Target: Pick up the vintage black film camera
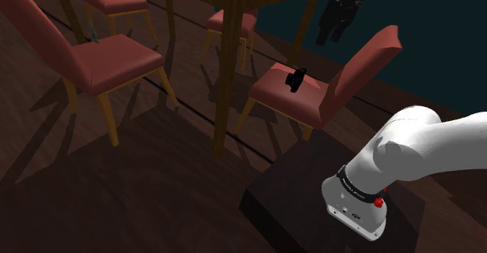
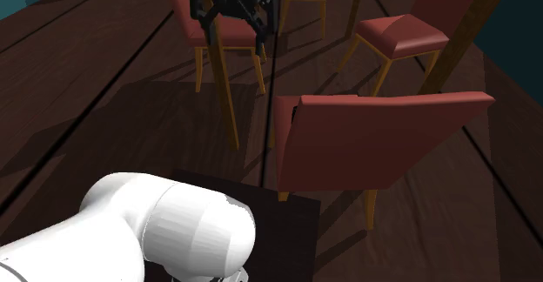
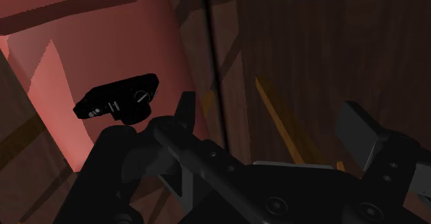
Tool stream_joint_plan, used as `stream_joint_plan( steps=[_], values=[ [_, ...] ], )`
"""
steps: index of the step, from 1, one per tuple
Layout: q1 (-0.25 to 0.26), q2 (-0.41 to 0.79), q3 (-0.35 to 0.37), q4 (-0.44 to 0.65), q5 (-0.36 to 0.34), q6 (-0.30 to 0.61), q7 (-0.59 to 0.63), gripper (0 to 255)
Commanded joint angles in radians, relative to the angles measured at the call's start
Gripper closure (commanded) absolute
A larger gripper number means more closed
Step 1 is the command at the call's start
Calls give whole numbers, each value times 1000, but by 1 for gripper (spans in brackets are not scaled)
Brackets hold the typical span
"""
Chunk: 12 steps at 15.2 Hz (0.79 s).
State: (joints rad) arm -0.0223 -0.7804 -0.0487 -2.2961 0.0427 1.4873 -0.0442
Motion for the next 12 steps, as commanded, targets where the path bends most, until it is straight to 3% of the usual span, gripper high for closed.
stream_joint_plan(
  steps=[1,12],
  values=[
    [0,0,0,0,0,0,0,0],
    [9,230,-179,-85,-91,295,-310,0]
  ],
)
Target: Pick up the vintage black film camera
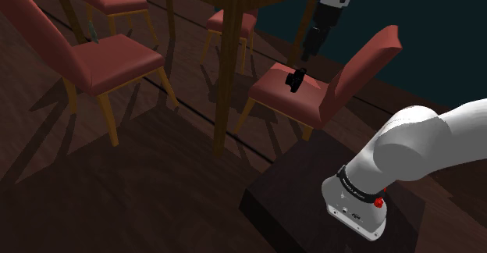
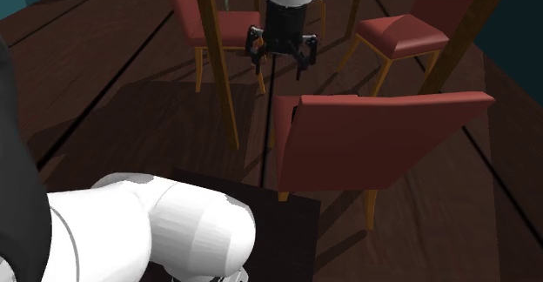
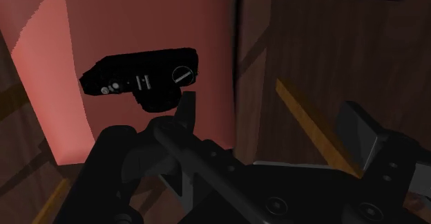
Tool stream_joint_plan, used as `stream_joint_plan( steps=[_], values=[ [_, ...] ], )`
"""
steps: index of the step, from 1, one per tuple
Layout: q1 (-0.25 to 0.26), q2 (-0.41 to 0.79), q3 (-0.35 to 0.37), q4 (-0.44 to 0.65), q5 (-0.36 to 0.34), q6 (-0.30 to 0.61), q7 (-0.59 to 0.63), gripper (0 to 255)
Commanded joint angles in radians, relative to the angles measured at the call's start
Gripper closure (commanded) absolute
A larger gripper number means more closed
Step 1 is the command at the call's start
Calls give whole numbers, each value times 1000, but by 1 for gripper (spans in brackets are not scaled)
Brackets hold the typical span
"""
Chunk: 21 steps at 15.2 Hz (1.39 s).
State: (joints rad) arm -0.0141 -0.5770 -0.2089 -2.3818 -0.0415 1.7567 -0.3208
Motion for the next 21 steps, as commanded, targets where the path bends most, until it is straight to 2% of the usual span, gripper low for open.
stream_joint_plan(
  steps=[1,6,11,19,21],
  values=[
    [2,57,-34,2,-11,52,-61,0],
    [17,224,-108,32,-7,180,-205,0],
    [31,417,-168,99,36,289,-360,0],
    [31,474,-175,46,59,395,-384,0],
    [31,474,-174,46,59,395,-384,0]
  ],
)
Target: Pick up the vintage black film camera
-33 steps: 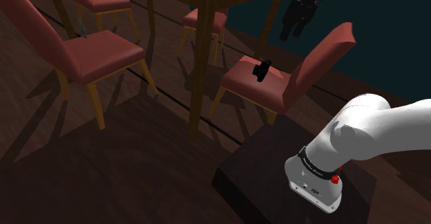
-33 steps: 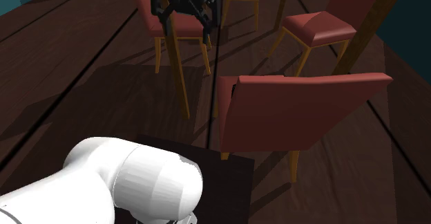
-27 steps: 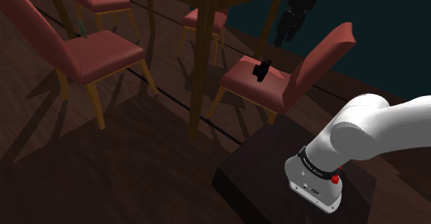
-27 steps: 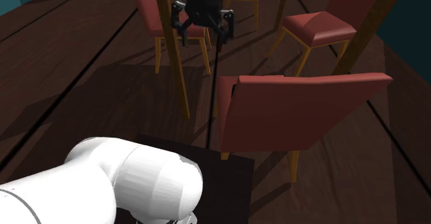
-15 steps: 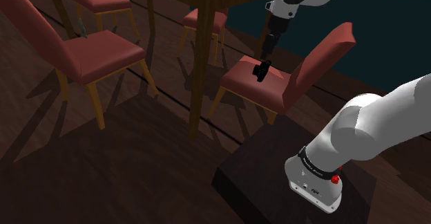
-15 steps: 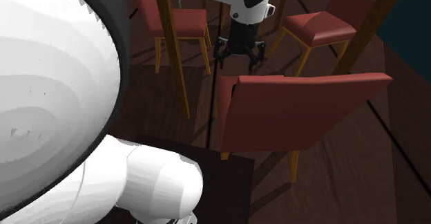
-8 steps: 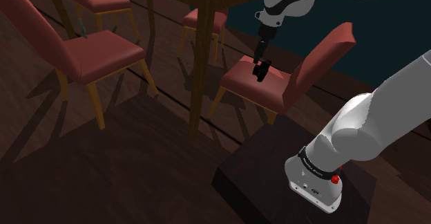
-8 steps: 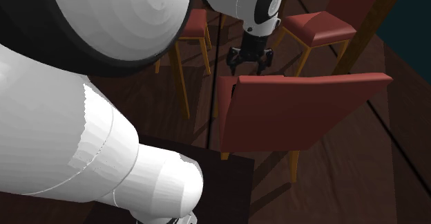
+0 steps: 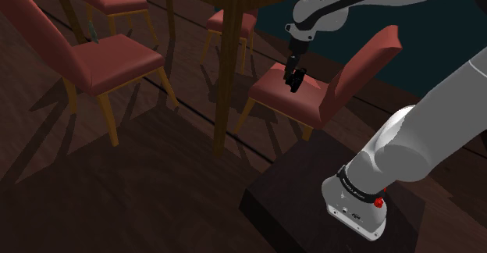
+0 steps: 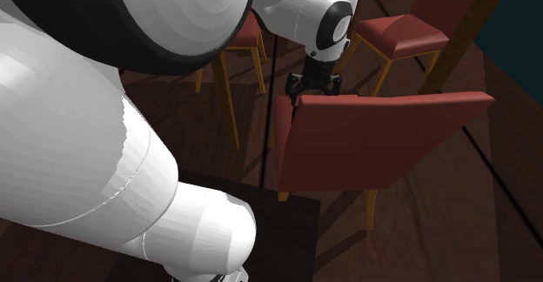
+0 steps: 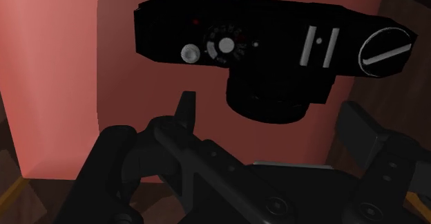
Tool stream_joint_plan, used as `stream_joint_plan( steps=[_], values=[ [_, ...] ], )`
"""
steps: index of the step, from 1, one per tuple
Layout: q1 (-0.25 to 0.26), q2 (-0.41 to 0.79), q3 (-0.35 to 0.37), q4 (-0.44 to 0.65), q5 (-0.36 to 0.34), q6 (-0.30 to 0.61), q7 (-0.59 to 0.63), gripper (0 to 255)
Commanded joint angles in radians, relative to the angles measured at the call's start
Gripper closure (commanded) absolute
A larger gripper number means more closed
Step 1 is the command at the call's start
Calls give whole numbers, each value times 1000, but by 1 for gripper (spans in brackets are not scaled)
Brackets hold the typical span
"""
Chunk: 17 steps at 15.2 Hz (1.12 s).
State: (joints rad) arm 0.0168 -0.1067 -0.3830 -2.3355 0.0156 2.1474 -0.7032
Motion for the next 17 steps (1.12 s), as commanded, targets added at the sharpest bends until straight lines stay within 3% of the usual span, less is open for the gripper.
stream_joint_plan(
  steps=[1,10,17],
  values=[
    [0,4,-1,-1,2,6,-2,255],
    [0,4,0,0,2,5,-1,255],
    [-1,-46,6,50,-18,-92,18,255]
  ],
)
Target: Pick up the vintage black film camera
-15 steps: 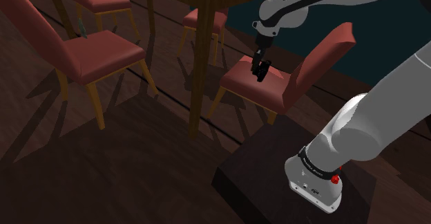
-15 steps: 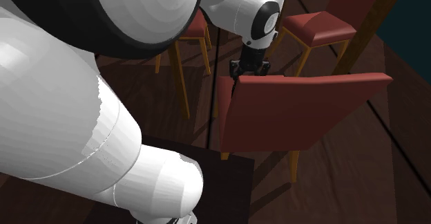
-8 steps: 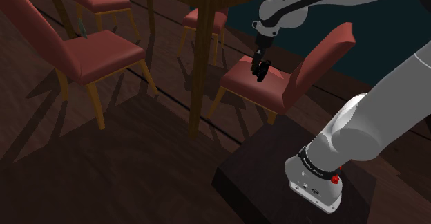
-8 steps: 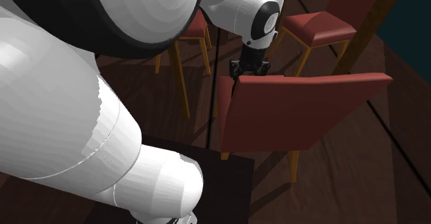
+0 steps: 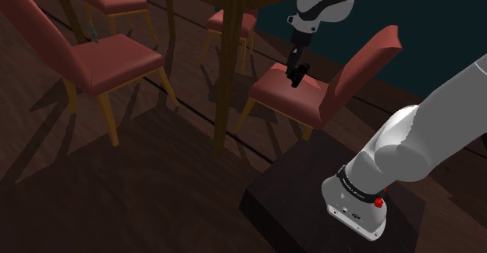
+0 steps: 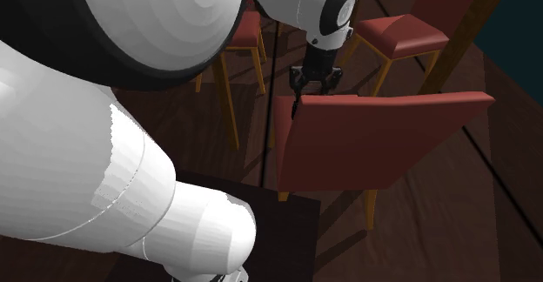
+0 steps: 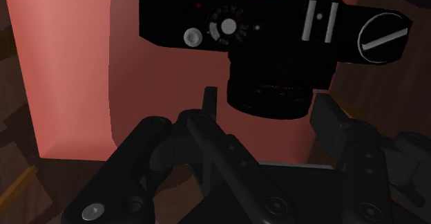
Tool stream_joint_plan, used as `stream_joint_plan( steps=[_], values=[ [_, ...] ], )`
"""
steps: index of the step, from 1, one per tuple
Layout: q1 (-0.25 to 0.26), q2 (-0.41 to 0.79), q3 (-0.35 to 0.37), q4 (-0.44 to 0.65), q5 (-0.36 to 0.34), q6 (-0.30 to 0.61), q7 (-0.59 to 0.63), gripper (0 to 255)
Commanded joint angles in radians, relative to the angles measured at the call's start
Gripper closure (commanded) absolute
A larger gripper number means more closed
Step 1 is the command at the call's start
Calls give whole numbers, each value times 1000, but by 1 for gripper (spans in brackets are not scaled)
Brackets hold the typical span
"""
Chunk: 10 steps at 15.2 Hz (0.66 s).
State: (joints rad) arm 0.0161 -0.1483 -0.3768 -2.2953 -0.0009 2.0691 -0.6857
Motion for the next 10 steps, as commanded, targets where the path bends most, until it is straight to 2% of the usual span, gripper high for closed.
stream_joint_plan(
  steps=[1,8,10],
  values=[
    [-1,-11,1,17,-4,-27,3,255],
    [-1,-47,8,79,-16,-123,17,255],
    [-1,-48,8,80,-16,-125,17,255]
  ],
)
